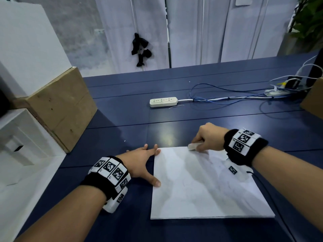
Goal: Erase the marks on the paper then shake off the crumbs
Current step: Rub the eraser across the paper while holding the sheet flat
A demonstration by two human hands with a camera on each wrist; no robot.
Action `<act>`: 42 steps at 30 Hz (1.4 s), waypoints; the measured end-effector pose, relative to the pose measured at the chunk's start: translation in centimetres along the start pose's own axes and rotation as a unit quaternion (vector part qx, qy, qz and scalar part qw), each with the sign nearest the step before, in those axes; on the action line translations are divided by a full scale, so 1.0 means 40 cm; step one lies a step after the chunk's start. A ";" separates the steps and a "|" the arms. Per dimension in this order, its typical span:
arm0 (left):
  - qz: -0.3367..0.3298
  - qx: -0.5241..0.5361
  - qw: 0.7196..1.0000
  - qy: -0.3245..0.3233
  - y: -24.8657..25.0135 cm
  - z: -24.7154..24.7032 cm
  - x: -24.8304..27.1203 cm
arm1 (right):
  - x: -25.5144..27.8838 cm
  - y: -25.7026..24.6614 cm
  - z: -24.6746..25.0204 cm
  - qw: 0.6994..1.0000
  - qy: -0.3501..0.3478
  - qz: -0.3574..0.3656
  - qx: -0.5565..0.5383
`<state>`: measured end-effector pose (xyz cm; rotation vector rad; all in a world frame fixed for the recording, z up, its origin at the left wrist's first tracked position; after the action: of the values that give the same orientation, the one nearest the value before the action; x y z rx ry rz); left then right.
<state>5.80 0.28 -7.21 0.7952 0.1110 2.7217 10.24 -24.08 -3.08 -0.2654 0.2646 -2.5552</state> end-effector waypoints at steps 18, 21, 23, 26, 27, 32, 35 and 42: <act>0.011 0.012 1.000 0.000 -0.011 -0.005 -0.006 | 0.077 -0.044 -0.044 0.989 -0.120 0.065 -0.059; 0.009 0.006 1.000 0.001 -0.002 -0.001 0.001 | 0.029 -0.021 -0.020 0.998 -0.037 0.039 -0.022; 0.008 0.003 1.000 0.002 0.002 0.002 0.005 | 0.010 -0.010 -0.009 1.000 -0.013 0.022 0.009; 0.010 0.007 1.000 0.000 0.001 0.001 0.008 | 0.034 -0.033 -0.024 0.999 -0.034 0.040 0.008; 0.010 0.008 1.000 0.000 0.001 0.001 0.007 | 0.053 -0.050 -0.033 0.998 -0.043 0.051 0.005; 0.001 0.002 1.000 0.006 0.004 0.002 0.010 | 0.086 -0.083 -0.064 0.996 -0.045 0.064 0.048; -0.009 0.006 1.000 0.023 0.008 0.007 0.017 | 0.081 -0.088 -0.061 0.995 -0.041 0.053 0.069; -0.088 -0.048 0.989 0.111 0.067 0.021 0.075 | 0.093 -0.079 -0.064 0.997 -0.040 0.020 0.056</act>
<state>3.14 -1.36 -4.55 0.4330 0.0925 2.6148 4.95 -23.13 -4.27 -0.3161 0.0961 -2.5031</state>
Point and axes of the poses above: each hand's wrist, its own x-axis away from the middle knuckle, its own z-axis out of the back of the hand, y = z × x, the point moved 5 cm from there along -x, towards the middle knuckle, and after that the axes turned 3 degrees about z, right-handed, at the moved point
